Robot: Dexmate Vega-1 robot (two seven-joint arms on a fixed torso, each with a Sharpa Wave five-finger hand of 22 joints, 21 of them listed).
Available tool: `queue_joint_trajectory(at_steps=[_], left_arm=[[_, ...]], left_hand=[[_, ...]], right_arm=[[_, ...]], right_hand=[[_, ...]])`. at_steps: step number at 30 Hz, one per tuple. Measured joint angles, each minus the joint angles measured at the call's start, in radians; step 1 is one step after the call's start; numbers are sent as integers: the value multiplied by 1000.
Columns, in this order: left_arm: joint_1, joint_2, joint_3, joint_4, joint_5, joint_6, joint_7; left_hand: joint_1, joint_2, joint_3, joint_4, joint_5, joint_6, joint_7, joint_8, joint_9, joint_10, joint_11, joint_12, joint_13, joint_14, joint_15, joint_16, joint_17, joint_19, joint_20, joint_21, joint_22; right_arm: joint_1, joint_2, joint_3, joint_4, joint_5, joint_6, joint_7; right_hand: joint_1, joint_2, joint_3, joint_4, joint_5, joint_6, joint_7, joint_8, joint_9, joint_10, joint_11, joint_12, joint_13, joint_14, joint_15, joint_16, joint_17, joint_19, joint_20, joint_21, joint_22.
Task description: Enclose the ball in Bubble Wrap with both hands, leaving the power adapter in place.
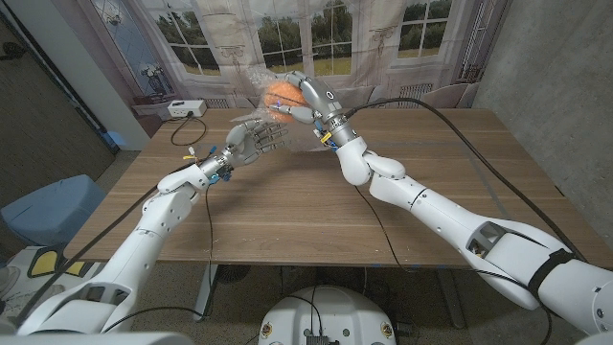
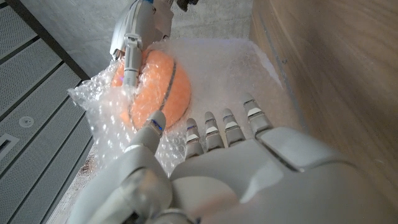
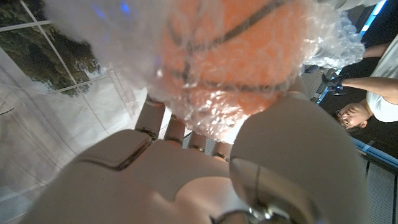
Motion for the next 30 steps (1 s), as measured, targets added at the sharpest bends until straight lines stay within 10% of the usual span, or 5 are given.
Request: queue_joint_trajectory(at_steps=[30], left_arm=[[41,75,12,-139,74,43,169]], left_hand=[[-66,-78,-67,19,-35,-66,-17,0,-6,-98,19,0,0,-74,12,5,3,-177,25,-17,0]], right_arm=[[-4,-90,4,-7,-140,59,160]], right_hand=[[0,0,20,-3,2,40,21,7,-6,-5,-5,-10,-20,4,3,-50,-7,1,-1,-8,-18]])
